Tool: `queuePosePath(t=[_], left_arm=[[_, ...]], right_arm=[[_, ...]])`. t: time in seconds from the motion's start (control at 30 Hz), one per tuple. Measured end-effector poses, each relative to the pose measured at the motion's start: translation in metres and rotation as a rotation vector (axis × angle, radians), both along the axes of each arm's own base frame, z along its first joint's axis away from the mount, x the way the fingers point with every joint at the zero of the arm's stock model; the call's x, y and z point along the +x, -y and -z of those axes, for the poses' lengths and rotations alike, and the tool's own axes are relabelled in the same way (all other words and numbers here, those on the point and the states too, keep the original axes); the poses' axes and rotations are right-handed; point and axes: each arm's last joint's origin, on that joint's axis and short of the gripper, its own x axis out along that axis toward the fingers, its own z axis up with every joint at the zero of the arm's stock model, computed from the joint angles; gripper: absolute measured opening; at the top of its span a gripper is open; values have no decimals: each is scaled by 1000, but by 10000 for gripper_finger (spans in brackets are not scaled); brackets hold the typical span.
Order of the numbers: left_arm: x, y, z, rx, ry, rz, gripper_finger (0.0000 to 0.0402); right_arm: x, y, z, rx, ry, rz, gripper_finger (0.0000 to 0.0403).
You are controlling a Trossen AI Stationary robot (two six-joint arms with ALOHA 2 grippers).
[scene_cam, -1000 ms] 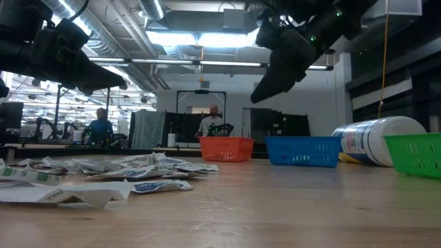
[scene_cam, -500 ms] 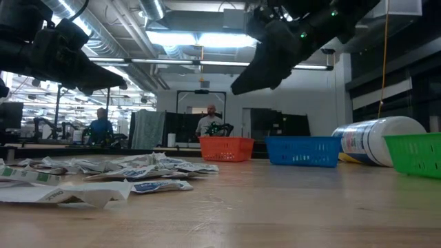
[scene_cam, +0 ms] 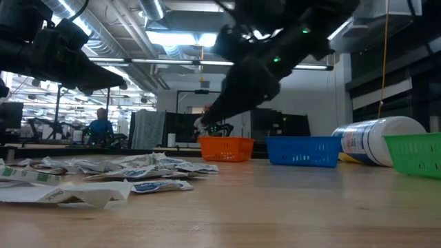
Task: Pick & Place First Aid Supplies
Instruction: Put the green bandage pack into the blue basket
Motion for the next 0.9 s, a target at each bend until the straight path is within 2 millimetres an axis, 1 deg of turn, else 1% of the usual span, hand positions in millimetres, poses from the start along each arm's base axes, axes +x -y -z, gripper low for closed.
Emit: queuePosePath(t=[0.2, 0.33, 0.43, 0.57, 0.73, 0.9], left_arm=[[0, 0, 0, 0, 0, 0, 93], [0, 0, 0, 0, 0, 0, 91], [0, 0, 0, 0, 0, 0, 92], [0, 0, 0, 0, 0, 0, 93], [0, 0, 0, 0, 0, 0, 91], [0, 0, 0, 0, 0, 0, 93]], right_arm=[[35, -17, 0, -67, -105, -79, 140], [49, -22, -3, -84, -86, -101, 140], [56, -23, -2, -103, -73, -118, 140], [62, -25, 5, -81, -51, -138, 140], [68, -38, 13, -27, -5, -216, 140], [70, -40, 19, -4, 11, -205, 140]])
